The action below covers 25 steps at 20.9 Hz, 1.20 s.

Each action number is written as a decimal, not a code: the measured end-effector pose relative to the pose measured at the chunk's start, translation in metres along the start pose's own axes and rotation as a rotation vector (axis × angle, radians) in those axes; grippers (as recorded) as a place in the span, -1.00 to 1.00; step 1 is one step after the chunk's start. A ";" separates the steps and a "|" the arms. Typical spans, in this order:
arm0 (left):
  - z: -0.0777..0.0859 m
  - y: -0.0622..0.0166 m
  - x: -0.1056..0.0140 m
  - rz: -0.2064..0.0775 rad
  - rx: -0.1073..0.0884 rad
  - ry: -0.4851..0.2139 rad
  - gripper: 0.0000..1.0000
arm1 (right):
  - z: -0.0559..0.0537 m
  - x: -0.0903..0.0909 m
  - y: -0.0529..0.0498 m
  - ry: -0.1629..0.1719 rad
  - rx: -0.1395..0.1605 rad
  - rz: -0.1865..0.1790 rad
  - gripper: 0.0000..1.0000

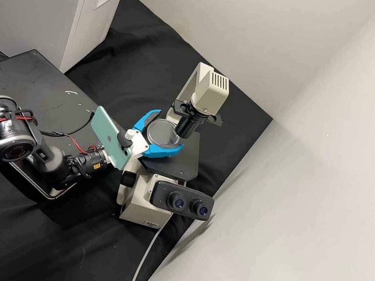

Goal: Place the petri dish on the microscope

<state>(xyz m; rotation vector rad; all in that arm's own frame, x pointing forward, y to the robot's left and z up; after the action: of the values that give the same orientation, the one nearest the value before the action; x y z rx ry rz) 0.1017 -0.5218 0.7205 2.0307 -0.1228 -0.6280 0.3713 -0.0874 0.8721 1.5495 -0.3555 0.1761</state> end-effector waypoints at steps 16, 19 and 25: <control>-0.001 0.0003 0.000 0.002 -0.007 0.006 1.00 | 0.000 0.000 -0.001 -0.009 0.006 0.003 1.00; -0.001 0.0004 0.000 0.003 -0.007 0.007 1.00 | -0.003 0.000 0.000 -0.024 0.011 -0.004 1.00; -0.003 0.0008 0.001 0.006 -0.007 0.017 1.00 | -0.007 -0.008 0.004 -0.044 0.011 -0.025 1.00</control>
<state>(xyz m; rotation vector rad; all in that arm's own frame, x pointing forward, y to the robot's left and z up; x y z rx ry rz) 0.1040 -0.5206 0.7218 2.0274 -0.1159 -0.6068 0.3629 -0.0795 0.8729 1.5700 -0.3706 0.1245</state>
